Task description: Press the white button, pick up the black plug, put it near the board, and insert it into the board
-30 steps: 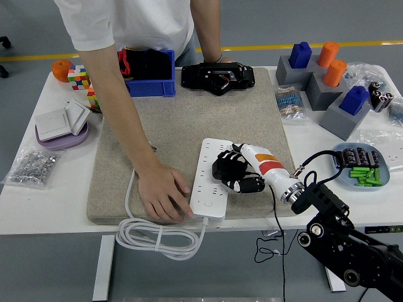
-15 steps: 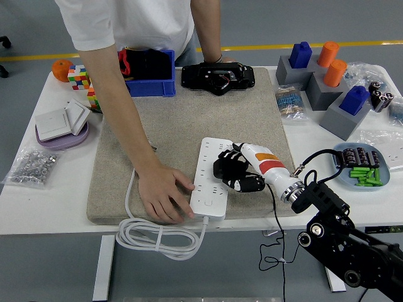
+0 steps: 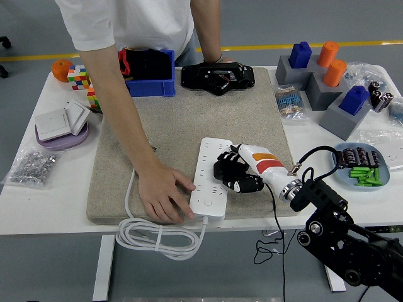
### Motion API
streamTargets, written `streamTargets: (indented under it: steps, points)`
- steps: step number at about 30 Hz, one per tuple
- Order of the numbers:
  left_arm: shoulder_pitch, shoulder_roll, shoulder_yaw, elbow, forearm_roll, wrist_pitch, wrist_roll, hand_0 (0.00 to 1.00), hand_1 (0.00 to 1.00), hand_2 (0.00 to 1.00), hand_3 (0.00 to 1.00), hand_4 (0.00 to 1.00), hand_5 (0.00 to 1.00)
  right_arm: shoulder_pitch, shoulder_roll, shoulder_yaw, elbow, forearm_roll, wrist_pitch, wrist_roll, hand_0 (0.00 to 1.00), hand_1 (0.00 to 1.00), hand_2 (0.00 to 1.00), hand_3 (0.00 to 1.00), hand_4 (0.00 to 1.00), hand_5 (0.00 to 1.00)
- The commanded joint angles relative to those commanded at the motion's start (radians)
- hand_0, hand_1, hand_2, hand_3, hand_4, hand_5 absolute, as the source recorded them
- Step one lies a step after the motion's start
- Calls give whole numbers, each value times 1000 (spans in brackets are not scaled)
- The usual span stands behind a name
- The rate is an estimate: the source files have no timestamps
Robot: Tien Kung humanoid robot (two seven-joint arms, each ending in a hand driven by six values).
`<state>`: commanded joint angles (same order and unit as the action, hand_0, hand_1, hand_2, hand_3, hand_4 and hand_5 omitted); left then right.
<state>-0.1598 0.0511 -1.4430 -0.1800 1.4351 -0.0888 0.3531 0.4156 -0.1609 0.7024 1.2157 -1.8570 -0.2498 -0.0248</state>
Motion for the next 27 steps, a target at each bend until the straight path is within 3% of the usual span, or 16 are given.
streamTargets:
  steps: [11, 23, 24, 27]
  points:
    - [0, 1, 6, 0, 2, -2, 1, 773, 710, 664, 733, 649, 540, 3, 2, -5, -3, -6, 2, -11, 328, 265, 359, 549, 747, 2]
    - [3, 0, 9, 0, -3, -3, 0, 773, 710, 664, 733, 648, 538, -2, 2, 1, -7, 32, 2, 8, 385, 304, 386, 567, 769, 2]
    - [3, 0, 10, 0, -3, -3, 0, 773, 710, 665, 732, 648, 538, -3, 2, 3, -7, 33, 2, 11, 440, 456, 501, 592, 897, 2]
    - [3, 0, 8, 0, -1, -3, 0, 773, 710, 665, 732, 648, 538, -3, 2, 6, -6, 37, 0, 17, 440, 456, 501, 592, 897, 2]
